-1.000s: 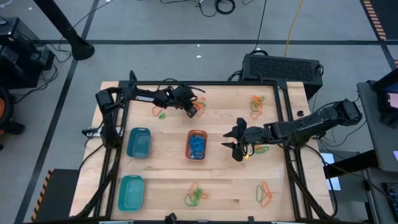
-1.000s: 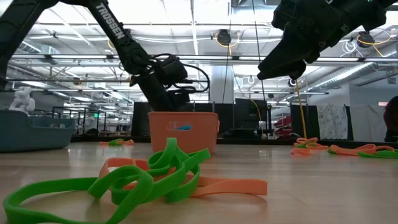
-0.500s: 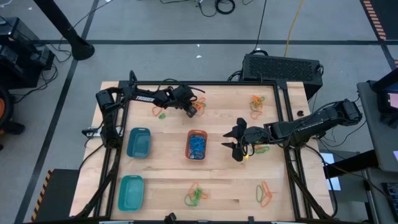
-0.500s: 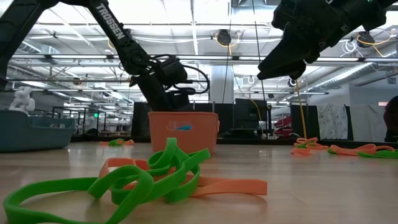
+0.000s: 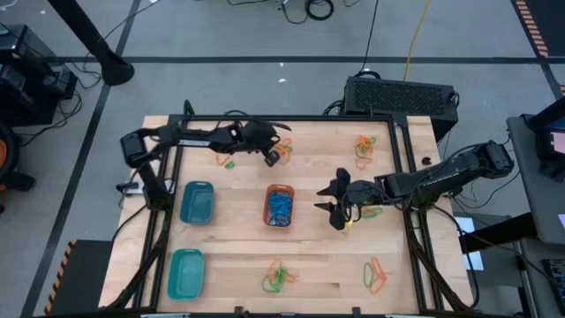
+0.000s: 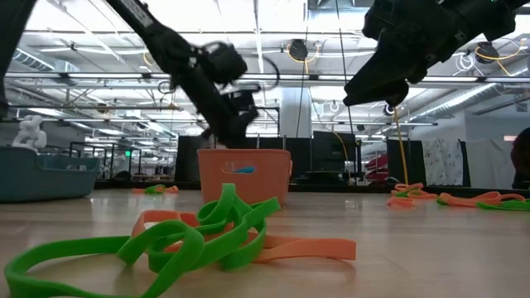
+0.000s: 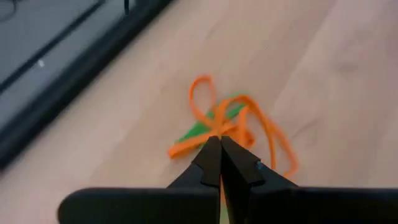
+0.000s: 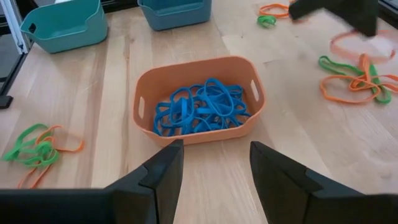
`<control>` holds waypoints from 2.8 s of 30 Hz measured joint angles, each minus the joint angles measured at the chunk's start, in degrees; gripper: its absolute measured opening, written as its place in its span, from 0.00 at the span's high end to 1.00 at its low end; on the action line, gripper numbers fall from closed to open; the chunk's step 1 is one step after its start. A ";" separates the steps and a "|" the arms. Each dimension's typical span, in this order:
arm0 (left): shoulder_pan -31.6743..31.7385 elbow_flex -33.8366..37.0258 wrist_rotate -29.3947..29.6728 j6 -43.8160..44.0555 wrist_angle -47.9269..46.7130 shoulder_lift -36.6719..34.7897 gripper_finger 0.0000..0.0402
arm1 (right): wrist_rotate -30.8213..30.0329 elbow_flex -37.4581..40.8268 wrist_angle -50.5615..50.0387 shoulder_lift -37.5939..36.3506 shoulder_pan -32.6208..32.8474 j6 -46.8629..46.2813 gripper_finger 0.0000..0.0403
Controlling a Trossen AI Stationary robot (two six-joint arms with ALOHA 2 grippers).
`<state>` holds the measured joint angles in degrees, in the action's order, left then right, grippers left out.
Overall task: Sort rubber bands into baskets
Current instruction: Put the orange rubber band into the blue bin
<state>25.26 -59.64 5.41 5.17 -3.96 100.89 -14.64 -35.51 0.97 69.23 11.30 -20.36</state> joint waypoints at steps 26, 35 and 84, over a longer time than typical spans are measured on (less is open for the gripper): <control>-27.99 0.09 13.33 28.78 -63.04 -27.87 1.00 | -0.19 0.00 0.64 0.00 3.07 -4.52 0.56; -36.66 7.48 11.25 44.78 -69.17 -27.46 1.00 | -0.19 0.00 0.90 0.00 3.07 -5.57 0.56; -42.67 15.03 2.20 46.82 -70.20 -27.51 0.69 | -0.21 0.00 0.92 0.00 3.07 -5.55 0.56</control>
<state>-17.40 -44.61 7.62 51.99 -74.16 73.38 -14.85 -35.51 1.89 69.23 14.37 -25.91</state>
